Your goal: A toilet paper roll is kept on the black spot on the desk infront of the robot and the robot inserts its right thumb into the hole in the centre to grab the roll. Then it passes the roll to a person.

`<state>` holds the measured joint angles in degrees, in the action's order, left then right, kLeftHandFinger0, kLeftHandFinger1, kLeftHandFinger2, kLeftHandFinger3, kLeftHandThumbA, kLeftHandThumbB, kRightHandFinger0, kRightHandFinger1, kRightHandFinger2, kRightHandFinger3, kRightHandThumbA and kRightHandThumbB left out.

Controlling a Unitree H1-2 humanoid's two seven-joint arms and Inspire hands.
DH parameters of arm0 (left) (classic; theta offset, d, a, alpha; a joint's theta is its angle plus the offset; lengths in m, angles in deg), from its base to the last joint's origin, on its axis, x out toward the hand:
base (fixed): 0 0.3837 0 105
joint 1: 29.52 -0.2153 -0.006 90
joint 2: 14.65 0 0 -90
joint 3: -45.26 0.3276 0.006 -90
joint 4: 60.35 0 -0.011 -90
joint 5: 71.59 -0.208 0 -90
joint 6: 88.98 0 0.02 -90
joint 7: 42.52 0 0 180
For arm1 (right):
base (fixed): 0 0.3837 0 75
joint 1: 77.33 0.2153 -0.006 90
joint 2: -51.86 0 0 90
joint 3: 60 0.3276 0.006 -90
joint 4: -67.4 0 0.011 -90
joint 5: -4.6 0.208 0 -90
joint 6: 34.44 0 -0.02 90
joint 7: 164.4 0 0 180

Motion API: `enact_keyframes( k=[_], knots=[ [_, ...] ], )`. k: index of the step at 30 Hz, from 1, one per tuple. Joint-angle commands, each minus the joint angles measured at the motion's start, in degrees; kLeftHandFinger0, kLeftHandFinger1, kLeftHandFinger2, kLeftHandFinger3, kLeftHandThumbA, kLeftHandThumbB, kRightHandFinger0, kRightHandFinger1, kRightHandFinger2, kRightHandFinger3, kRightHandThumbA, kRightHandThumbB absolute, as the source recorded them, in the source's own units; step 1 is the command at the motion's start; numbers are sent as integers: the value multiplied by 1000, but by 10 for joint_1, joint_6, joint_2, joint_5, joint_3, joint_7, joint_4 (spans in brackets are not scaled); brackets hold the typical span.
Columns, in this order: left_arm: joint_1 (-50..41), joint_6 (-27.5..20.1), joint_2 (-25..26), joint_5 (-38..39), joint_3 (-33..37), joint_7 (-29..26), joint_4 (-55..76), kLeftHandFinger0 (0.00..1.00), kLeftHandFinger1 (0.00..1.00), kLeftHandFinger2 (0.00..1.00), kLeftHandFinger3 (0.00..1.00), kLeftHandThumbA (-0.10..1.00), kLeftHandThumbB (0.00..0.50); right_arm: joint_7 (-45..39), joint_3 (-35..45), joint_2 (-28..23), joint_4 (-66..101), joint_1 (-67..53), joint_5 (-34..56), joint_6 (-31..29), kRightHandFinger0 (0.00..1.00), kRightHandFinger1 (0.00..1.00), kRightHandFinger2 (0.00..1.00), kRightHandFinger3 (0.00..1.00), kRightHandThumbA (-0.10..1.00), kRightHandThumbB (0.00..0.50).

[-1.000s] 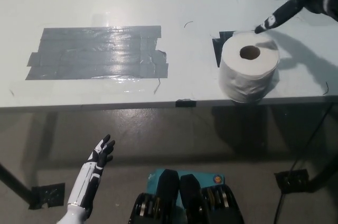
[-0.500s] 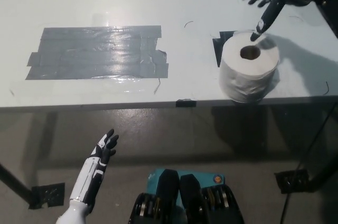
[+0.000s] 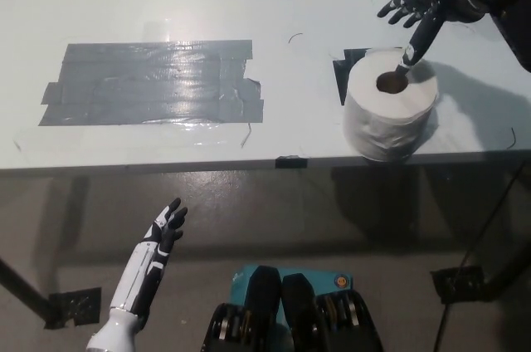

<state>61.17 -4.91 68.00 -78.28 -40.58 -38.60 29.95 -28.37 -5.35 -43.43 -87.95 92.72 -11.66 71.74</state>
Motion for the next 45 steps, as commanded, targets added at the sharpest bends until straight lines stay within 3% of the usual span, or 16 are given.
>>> enact_keyframes(
  k=[1, 3, 6, 20, 27, 40, 45],
  knots=[
    [12, 2, 7, -3, 1, 8, 23, 1000, 1000, 1000, 1000, 1000, 182, 3, 21, 1, -5, 44, -10, -29, 1000, 1000, 1000, 1000, 997, 277],
    [14, 1, 9, -2, 1, 9, 22, 1000, 1000, 1000, 1000, 1000, 178, 5, 25, 4, -9, 43, -12, -36, 1000, 1000, 1000, 1000, 1000, 282],
    [16, 1, 9, -4, 2, 9, 21, 1000, 1000, 1000, 1000, 1000, 181, -4, 28, 9, -20, 44, -14, -49, 1000, 1000, 1000, 1000, 1000, 238],
    [22, 5, 9, -4, 0, 9, 25, 1000, 1000, 1000, 1000, 1000, 195, 28, 13, 26, -35, 45, -65, -45, 1000, 1000, 1000, 1000, 1000, 321],
    [30, 7, 9, -5, 0, 10, 25, 1000, 1000, 1000, 1000, 1000, 191, 11, 13, 24, -57, 48, -73, -81, 1000, 1000, 1000, 1000, 1000, 266],
    [32, 10, 8, -6, 0, 9, 29, 1000, 1000, 1000, 1000, 1000, 196, 68, 18, 35, -81, 43, -97, -67, 1000, 1000, 1000, 1000, 1000, 308],
    [32, 11, 10, -6, 2, 13, 30, 1000, 1000, 1000, 1000, 1000, 195, 100, 39, 47, -82, 35, -90, -32, 1000, 1000, 1000, 1000, 864, 374]
  ],
)
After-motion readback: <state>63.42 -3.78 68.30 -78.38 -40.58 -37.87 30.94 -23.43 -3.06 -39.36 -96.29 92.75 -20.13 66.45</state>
